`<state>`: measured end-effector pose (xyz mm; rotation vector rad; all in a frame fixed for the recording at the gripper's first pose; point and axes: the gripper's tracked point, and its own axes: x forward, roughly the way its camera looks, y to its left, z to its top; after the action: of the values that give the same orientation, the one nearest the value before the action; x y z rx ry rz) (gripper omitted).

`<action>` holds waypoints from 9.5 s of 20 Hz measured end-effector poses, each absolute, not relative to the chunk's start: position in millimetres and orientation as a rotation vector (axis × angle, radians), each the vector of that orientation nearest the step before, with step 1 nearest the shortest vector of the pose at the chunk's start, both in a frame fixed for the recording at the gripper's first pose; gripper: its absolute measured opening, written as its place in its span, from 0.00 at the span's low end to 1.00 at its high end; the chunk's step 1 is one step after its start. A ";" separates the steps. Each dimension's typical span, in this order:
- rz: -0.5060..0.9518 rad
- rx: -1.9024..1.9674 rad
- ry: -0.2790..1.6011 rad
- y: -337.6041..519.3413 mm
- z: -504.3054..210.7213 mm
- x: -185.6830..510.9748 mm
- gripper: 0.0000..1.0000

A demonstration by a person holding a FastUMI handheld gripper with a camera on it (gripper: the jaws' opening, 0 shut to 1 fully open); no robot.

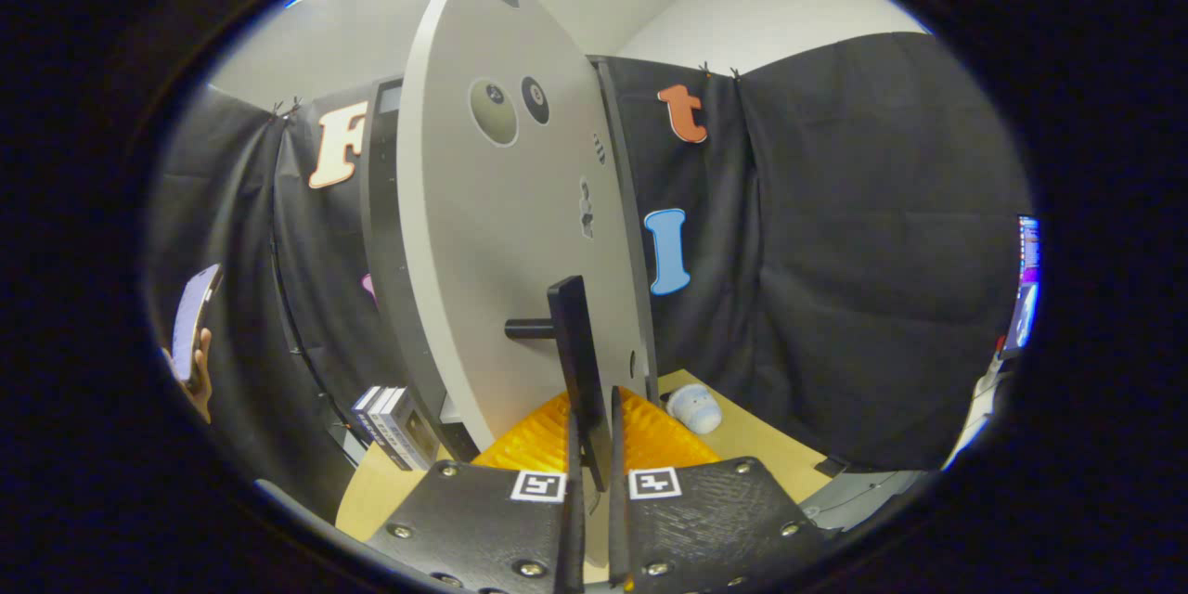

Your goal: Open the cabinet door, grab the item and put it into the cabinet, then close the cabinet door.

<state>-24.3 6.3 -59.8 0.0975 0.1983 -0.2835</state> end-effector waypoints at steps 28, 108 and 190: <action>-0.422 0.078 0.235 -32.6 -60.1 -71.5 0.17; 0.044 0.090 0.610 137.1 -232.5 175.5 0.16; -0.054 -0.027 0.148 131.9 -15.0 87.7 1.00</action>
<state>87.7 131.9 -15.0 -0.0270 0.1481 -0.0537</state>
